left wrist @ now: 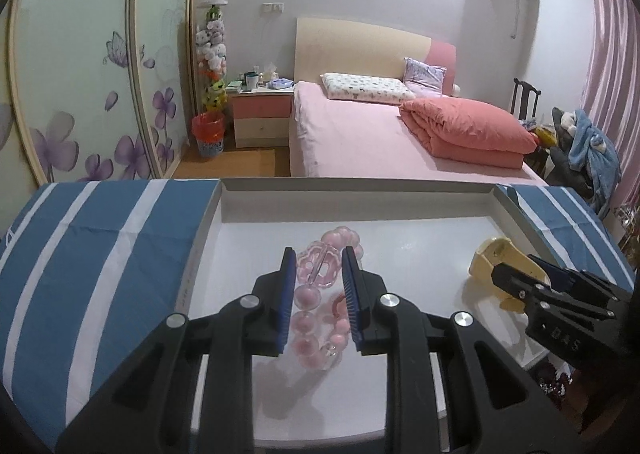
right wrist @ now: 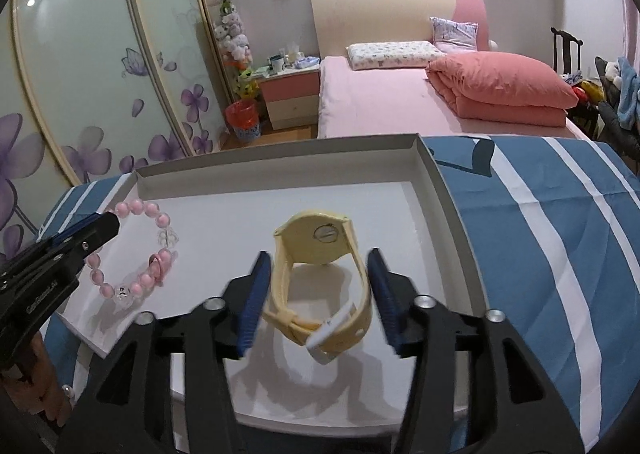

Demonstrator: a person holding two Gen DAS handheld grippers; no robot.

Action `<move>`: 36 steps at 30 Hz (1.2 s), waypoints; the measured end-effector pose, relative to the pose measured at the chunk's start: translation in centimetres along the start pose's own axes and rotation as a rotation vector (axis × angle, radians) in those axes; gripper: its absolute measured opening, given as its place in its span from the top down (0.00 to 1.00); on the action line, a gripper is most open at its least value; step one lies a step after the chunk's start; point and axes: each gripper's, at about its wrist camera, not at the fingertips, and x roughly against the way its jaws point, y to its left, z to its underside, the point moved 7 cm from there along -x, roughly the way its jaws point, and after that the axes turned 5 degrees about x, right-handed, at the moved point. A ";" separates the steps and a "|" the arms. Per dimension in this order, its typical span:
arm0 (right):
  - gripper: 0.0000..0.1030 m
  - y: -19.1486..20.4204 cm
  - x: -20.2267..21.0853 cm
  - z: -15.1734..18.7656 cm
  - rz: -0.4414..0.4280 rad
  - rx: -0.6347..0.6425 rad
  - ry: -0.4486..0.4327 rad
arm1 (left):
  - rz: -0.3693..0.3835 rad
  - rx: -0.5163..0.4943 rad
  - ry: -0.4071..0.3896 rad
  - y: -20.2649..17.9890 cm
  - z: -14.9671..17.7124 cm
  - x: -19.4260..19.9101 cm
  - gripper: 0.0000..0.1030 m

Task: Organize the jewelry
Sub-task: 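Carry both items into the grey tray and open both tools, then grasp the single pearl earring with the left tool while the right tool reaches the silver cuff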

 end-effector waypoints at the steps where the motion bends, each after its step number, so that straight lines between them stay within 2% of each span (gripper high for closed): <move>1: 0.41 0.0 0.2 -0.1 0.001 0.000 -0.009 | 0.000 0.002 0.000 0.0 -0.2 0.1 0.72; 3: 0.39 0.1 0.5 -0.6 0.000 0.001 -0.024 | 0.002 0.009 -0.010 0.3 -0.4 0.4 0.67; 13: 0.39 -0.3 4.9 -1.5 -0.007 0.002 -0.112 | -0.012 0.014 -0.066 1.8 -1.4 4.8 0.66; 20: 0.39 0.3 9.3 0.9 -0.028 0.007 -0.154 | -0.046 -0.010 -0.071 4.6 1.5 9.5 0.58; 28: 0.39 2.1 12.4 6.2 -0.067 0.029 -0.128 | -0.034 -0.002 0.067 7.7 8.2 11.4 0.57; 33: 0.39 3.2 13.3 8.5 -0.084 0.039 -0.106 | -0.011 -0.054 0.122 7.0 11.1 11.6 0.59; 36: 0.39 3.4 13.3 9.4 -0.098 0.029 -0.089 | -0.021 -0.073 0.146 6.5 11.7 10.9 0.59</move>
